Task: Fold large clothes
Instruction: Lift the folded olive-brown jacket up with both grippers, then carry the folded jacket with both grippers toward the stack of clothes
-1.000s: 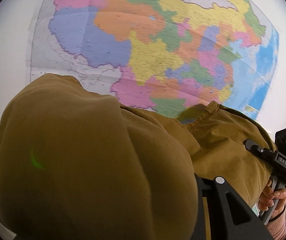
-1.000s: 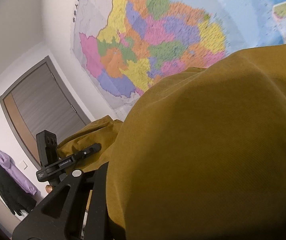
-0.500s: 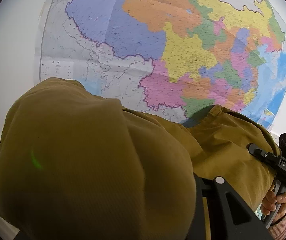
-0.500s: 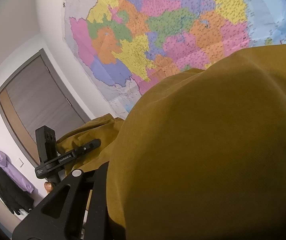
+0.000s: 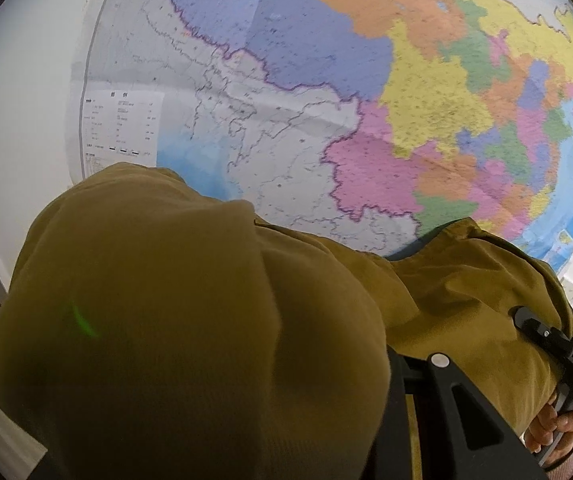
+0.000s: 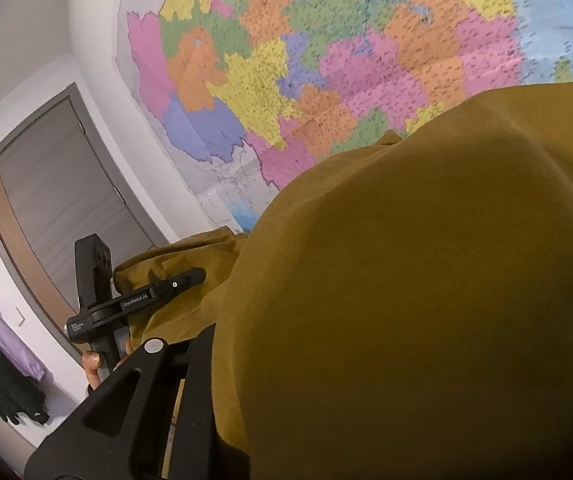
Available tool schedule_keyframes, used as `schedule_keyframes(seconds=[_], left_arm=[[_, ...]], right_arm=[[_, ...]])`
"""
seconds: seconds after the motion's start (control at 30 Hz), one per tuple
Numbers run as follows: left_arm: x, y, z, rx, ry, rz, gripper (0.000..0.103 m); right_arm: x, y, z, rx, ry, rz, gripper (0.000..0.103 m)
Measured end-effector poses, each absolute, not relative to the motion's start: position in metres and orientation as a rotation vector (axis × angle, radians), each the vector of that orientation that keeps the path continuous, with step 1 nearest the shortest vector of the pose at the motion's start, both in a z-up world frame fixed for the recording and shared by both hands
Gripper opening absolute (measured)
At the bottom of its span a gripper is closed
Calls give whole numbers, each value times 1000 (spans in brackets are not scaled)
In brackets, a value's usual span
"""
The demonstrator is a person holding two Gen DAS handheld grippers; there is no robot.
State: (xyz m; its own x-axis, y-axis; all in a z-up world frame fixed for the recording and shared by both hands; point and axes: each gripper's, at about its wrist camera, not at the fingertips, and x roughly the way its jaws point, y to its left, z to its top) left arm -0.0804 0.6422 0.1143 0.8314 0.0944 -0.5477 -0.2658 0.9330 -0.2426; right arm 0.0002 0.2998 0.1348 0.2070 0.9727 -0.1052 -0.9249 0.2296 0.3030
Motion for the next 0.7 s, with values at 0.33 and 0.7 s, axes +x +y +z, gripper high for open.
schedule_keyframes(seconds=[0.33,0.7], left_arm=[[-52,677,38,-354,705,264,27],[-56,685,2,-345,766,336,51]], right_arm=[[13,343,74,97,397,1318,17],[26,316,26,158,607,1361,61]])
